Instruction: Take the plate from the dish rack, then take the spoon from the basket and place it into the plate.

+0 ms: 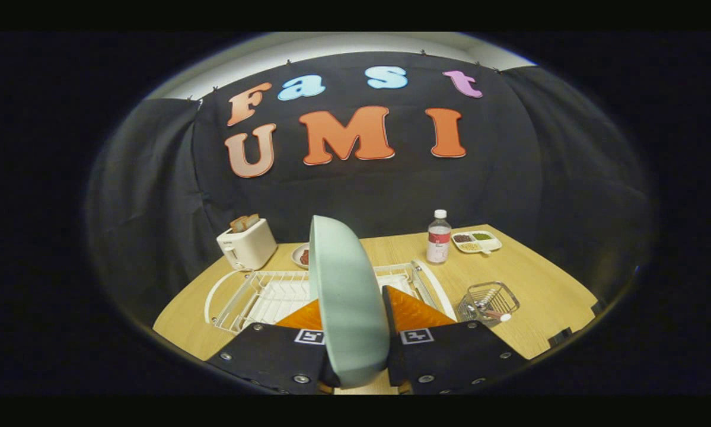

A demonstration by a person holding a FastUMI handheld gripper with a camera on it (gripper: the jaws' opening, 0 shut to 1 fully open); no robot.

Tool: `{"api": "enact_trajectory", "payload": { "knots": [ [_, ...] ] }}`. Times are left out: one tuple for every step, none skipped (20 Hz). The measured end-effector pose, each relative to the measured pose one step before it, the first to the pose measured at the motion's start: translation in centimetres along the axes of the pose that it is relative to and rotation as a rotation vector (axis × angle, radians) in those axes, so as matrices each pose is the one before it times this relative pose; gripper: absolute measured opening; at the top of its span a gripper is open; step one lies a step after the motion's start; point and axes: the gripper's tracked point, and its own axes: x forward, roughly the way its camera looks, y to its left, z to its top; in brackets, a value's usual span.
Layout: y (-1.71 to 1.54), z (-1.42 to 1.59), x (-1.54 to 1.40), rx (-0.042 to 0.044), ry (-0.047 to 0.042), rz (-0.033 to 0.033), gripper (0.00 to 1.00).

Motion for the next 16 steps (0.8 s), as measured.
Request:
{"api": "enact_trajectory", "payload": {
  "knots": [
    [-0.241, -0.624, -1.001, 0.02533, 0.00675, 0.01656, 0.30],
    [-0.223, -0.631, -0.863, 0.02567, 0.00897, 0.01970, 0.29],
    [-0.354, -0.662, -0.821, 0.02679, 0.00471, 0.01215, 0.29],
    [-0.505, -0.579, -0.530, 0.01772, 0.00357, 0.00209, 0.30],
    [-0.446, -0.882, -0.548, 0.01514, 0.00866, 0.00471, 0.30],
    [-0.256, -0.913, -0.448, 0.01994, 0.01184, 0.00969, 0.30],
    [-0.138, -1.247, -0.451, 0.02178, 0.01543, 0.01474, 0.30],
    [-0.137, -1.054, -0.375, 0.03179, 0.01609, 0.01593, 0.30],
    [-0.220, -1.236, -0.423, 0.02799, 0.01914, 0.01365, 0.29],
    [-0.256, -1.256, -0.181, 0.02402, 0.01864, 0.00810, 0.29],
    [-0.212, -1.290, -0.100, 0.01902, 0.01724, 0.00496, 0.30],
    [-0.246, -1.284, -0.050, 0.01203, 0.02501, 0.00525, 0.30],
    [-0.137, -1.242, -0.113, 0.01370, 0.02408, 0.00758, 0.30],
    [-0.019, -0.801, 0.001, 0.02279, 0.01172, 0.01320, 0.30],
    [-0.174, -0.621, 0.132, 0.02548, 0.01149, 0.00725, 0.30],
    [-0.250, -0.688, 0.247, 0.02304, 0.01278, 0.00523, 0.30]
  ]
}}
